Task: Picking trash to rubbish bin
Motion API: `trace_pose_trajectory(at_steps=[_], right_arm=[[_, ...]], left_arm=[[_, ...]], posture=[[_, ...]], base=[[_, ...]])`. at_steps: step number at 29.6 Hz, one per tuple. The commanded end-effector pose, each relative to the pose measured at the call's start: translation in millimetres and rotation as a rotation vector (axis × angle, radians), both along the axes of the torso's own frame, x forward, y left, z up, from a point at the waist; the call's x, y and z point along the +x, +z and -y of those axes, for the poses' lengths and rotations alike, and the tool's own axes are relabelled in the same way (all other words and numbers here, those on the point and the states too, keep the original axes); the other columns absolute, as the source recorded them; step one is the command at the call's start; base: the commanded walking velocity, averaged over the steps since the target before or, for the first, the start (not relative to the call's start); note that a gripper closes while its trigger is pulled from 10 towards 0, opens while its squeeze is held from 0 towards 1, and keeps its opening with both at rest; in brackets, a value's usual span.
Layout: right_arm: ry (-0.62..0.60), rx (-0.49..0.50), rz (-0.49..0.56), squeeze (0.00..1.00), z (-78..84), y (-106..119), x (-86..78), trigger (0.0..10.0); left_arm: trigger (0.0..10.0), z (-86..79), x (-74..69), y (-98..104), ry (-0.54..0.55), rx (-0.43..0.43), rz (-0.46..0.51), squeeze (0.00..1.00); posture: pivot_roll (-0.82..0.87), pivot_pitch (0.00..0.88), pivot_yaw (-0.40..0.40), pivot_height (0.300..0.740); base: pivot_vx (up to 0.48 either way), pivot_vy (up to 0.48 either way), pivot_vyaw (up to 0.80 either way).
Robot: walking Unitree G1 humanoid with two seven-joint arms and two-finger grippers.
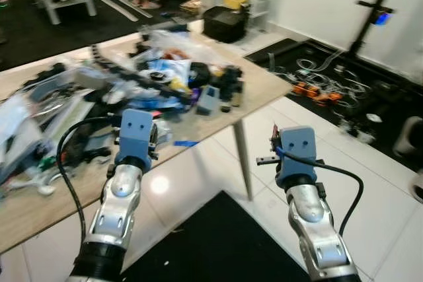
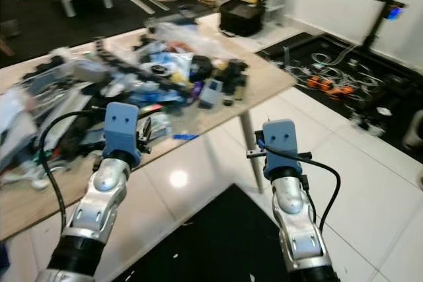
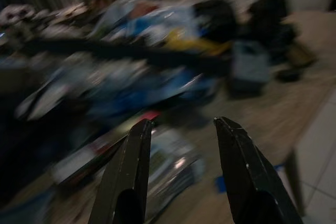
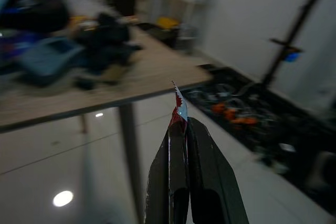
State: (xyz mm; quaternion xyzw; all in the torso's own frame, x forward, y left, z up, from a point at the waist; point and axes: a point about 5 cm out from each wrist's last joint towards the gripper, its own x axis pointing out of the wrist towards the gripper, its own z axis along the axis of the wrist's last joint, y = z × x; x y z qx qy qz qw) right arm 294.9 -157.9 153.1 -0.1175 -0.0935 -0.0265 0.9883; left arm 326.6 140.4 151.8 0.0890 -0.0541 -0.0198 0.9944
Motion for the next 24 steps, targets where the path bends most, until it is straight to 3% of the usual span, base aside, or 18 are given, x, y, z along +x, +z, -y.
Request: trace_pose_trajectory(at_steps=[1, 12, 17, 24], right_arm=[[-0.004, 0.006, -0.01, 0.0, -0.3, -4, -1.7, 10.0], [-0.002, 0.001, -0.008, 0.0, -2.8, -3, 4.9, 10.0], [-0.011, -0.003, -0.008, 0.0, 1.9, -3, 6.7, 10.0], [-0.033, 0.017, -0.049, 0.0, 5.6, -12, 7.6, 10.0]], left_arm=[[10.0, -3.9, -1.0, -6, 0.019, 0.01, -0.025, 0.0], [10.0, -9.7, 3.7, -2, 0.034, 0.016, -0.016, 0.0], [10.0, -4.2, 6.8, 1, -0.008, -0.003, -0.002, 0.0], [10.0, -6.0, 10.1, -3, 0.012, 0.012, -0.028, 0.0]], posture=[[-0.05, 0.072, 0.04, 0.74], [-0.05, 0.074, 0.042, 0.74], [-0.05, 0.071, 0.045, 0.74], [-0.05, 0.072, 0.049, 0.74]], base=[[0.0, 0.0, -0.8], [0.0, 0.0, -0.8], [0.0, 0.0, -0.8], [0.0, 0.0, -0.8]])
